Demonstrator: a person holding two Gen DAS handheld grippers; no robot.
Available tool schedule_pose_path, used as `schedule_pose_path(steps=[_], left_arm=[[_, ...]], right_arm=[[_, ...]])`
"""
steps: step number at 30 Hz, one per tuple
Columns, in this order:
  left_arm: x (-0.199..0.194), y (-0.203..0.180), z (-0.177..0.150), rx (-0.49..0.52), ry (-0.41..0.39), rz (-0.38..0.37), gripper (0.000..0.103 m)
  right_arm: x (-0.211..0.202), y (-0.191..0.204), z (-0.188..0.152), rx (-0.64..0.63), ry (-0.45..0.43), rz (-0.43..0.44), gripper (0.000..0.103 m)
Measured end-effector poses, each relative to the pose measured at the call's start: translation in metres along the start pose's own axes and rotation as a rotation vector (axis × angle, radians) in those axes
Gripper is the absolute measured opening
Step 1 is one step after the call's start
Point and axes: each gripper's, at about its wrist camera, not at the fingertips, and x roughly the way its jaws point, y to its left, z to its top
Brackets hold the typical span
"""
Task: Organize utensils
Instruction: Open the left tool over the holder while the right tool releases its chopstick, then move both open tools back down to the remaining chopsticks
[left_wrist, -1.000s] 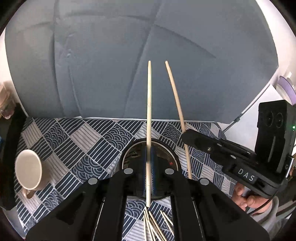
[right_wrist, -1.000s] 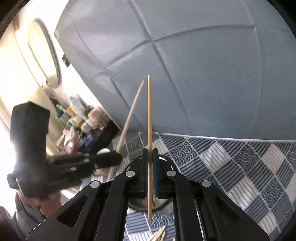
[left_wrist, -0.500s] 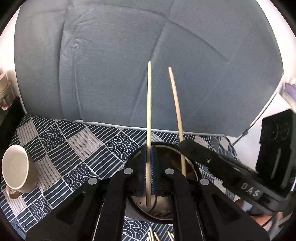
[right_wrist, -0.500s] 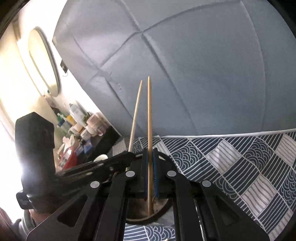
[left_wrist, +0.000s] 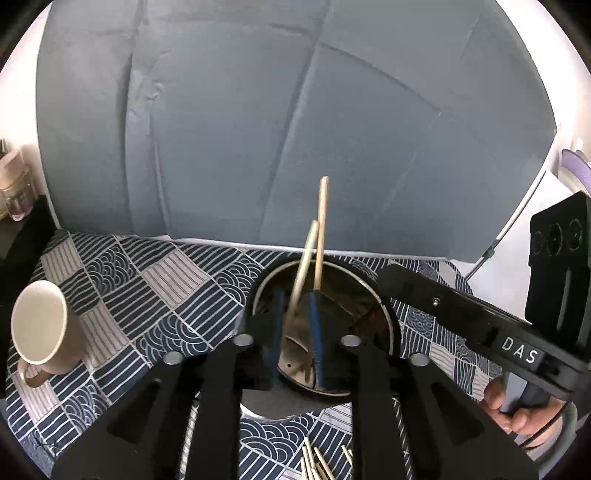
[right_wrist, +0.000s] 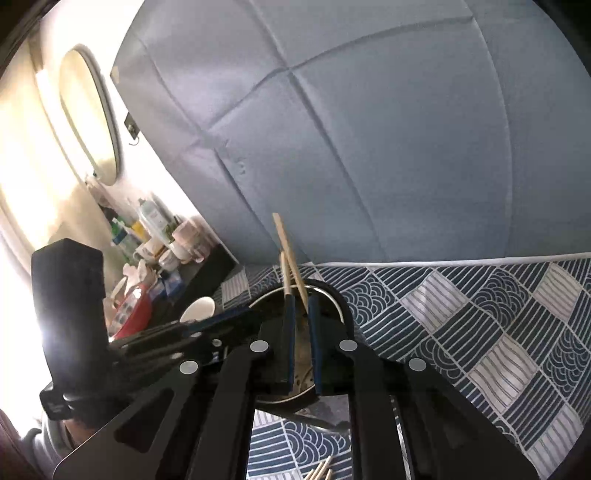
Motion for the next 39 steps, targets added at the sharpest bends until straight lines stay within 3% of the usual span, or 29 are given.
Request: schedule_pose_path(steps=[1, 3, 7, 10, 11, 12, 16, 19, 25, 35, 39], left_arm=[[-0.003, 0.001, 0.000, 0.000, -0.007, 0.005, 0.026], [-0.014, 0.001, 0.004, 0.006, -0.021, 0.016, 0.030], [-0.034, 0.002, 0.010, 0.003, -0.040, 0.045, 0.042], [-0.047, 0.005, 0.013, -0.009, -0.053, 0.073, 0.059], [-0.051, 0.006, 0.013, -0.016, -0.056, 0.088, 0.072], [-0.054, 0.006, 0.014, -0.020, -0.055, 0.103, 0.085], [-0.067, 0.009, 0.013, -0.014, -0.072, 0.157, 0.098], [-0.074, 0.005, 0.006, 0.047, -0.086, 0.252, 0.097], [-0.077, -0.001, -0.017, 0.165, -0.056, 0.287, 0.097], [-0.043, 0.013, -0.072, 0.130, 0.126, 0.293, 0.097], [-0.038, 0.013, -0.094, 0.130, 0.151, 0.303, 0.097]], right_arm=[[-0.002, 0.001, 0.002, 0.003, -0.002, -0.001, 0.011], [-0.012, 0.003, 0.006, 0.005, -0.020, -0.019, 0.024], [-0.033, 0.011, 0.015, -0.008, -0.073, -0.059, 0.059], [-0.047, 0.017, 0.023, -0.031, -0.103, -0.114, 0.076], [-0.051, 0.019, 0.026, -0.033, -0.108, -0.125, 0.081], [-0.055, 0.020, 0.028, -0.031, -0.114, -0.132, 0.083], [-0.066, 0.020, 0.032, -0.022, -0.113, -0.162, 0.086], [-0.074, 0.019, 0.030, -0.028, -0.122, -0.198, 0.087], [-0.075, 0.003, 0.014, -0.004, -0.076, -0.238, 0.087], [-0.050, -0.027, -0.035, 0.062, 0.050, -0.267, 0.087], [-0.047, -0.033, -0.057, 0.092, 0.106, -0.255, 0.087]])
